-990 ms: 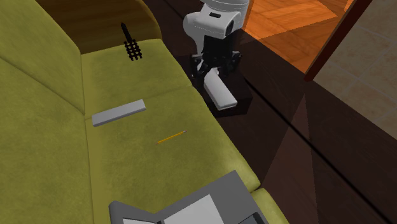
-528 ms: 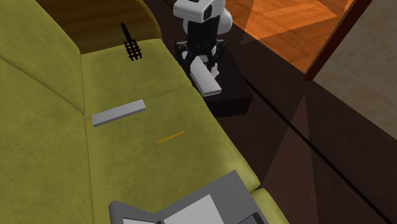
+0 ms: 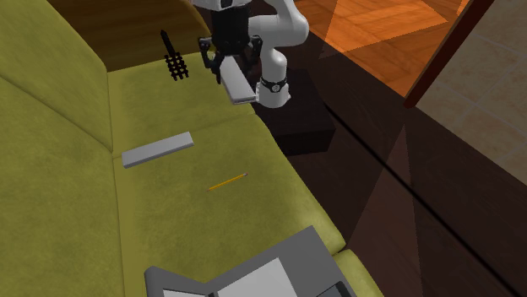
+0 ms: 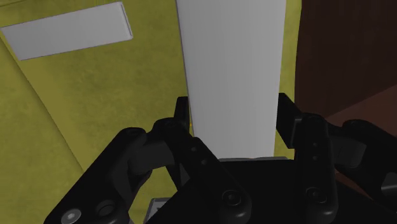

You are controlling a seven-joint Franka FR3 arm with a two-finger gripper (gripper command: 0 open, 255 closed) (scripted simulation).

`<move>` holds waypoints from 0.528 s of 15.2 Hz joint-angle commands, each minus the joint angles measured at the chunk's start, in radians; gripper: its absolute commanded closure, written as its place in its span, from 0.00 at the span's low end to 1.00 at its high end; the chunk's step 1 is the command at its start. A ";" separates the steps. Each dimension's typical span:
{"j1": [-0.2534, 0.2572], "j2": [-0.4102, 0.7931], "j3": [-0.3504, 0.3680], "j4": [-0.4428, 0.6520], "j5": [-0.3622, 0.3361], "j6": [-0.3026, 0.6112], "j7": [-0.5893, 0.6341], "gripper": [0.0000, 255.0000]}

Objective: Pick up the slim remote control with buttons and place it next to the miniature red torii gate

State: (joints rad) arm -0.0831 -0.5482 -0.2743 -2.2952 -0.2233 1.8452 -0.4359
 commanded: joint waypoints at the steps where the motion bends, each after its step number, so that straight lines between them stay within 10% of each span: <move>1: -0.022 -0.052 -0.024 -0.037 -0.022 -0.009 -0.035 1.00; 8: -0.103 -0.174 -0.130 -0.092 -0.104 -0.048 -0.178 1.00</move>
State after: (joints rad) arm -0.1723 -0.7020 -0.3870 -2.3785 -0.3129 1.8040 -0.5899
